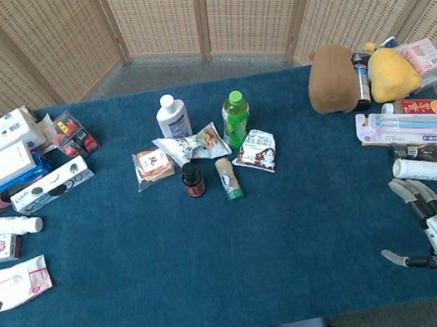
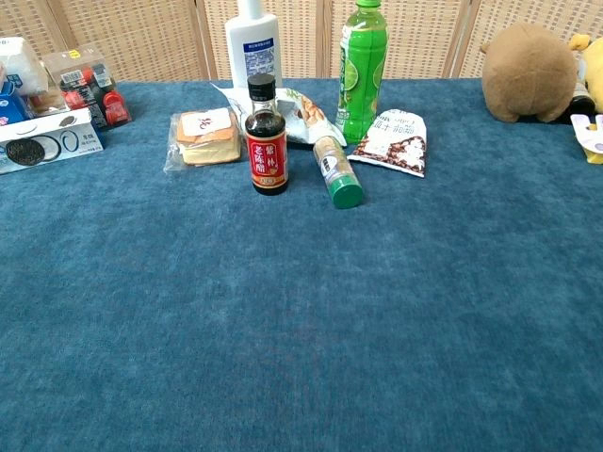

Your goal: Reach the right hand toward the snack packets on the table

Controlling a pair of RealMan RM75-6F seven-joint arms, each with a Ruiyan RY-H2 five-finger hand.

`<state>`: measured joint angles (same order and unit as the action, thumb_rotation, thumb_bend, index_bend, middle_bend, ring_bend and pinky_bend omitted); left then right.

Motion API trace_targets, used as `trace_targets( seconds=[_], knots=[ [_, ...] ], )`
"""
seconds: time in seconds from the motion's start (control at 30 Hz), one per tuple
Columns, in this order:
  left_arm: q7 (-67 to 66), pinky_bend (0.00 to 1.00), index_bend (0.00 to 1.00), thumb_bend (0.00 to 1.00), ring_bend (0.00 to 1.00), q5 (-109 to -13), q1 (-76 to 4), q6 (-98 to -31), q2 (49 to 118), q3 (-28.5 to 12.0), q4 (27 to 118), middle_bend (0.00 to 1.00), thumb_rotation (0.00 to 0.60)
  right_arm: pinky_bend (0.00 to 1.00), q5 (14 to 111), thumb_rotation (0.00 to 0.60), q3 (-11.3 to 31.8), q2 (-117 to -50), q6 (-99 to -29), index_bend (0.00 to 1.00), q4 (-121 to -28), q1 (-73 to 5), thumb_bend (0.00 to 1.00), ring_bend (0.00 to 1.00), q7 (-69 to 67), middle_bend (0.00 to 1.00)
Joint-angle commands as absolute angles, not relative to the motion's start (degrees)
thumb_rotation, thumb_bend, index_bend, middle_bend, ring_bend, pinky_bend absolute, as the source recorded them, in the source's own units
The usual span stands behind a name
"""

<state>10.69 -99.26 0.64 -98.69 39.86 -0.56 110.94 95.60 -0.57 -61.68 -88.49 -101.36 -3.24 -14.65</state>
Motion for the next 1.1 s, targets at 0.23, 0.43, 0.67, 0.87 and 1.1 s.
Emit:
trace_targets(
  seconds=[0.23,0.43,0.67,0.87,1.1],
  knots=[
    [11.0,0.0,0.12,0.0,0.0,-99.0,0.5,-98.7,39.9,-0.7,110.8,0.0,0.6,0.0,94.8,0.6,-0.7,-62.6,-87.1,0.0,-100.6,-3.7,0.0,0.0,-14.2,0.0],
    [12.0,0.0,0.12,0.0,0.0,-98.9,0.9,-99.6,39.4,-0.8,111.0,0.0,0.6,0.0,94.9,0.6,-0.6,-64.0,-85.9,0.0,-100.9,-4.5,0.0,0.0,-14.0,0.0],
    [11.4,0.0,0.12,0.0,0.0,-100.2,1.7,-101.0,39.1,-0.5,111.5,0.0,0.6,0.0,93.0,0.6,1.7,-65.0,-81.8,0.0,-102.7,-7.9,0.0,0.0,-13.4,0.0],
    [10.5,0.0,0.12,0.0,0.0,-101.1,1.7,-100.5,39.1,-0.1,112.1,0.0,0.6,0.0,88.3,0.6,5.4,-66.2,-76.5,0.0,-104.8,-12.3,0.0,0.0,-11.1,0.0],
    [8.6,0.0,0.12,0.0,0.0,-100.7,1.6,-99.3,38.9,0.2,113.2,0.0,0.6,0.0,80.4,0.6,8.9,-71.1,-68.8,0.0,-102.7,-18.0,0.0,0.0,-6.0,0.0]
  ],
)
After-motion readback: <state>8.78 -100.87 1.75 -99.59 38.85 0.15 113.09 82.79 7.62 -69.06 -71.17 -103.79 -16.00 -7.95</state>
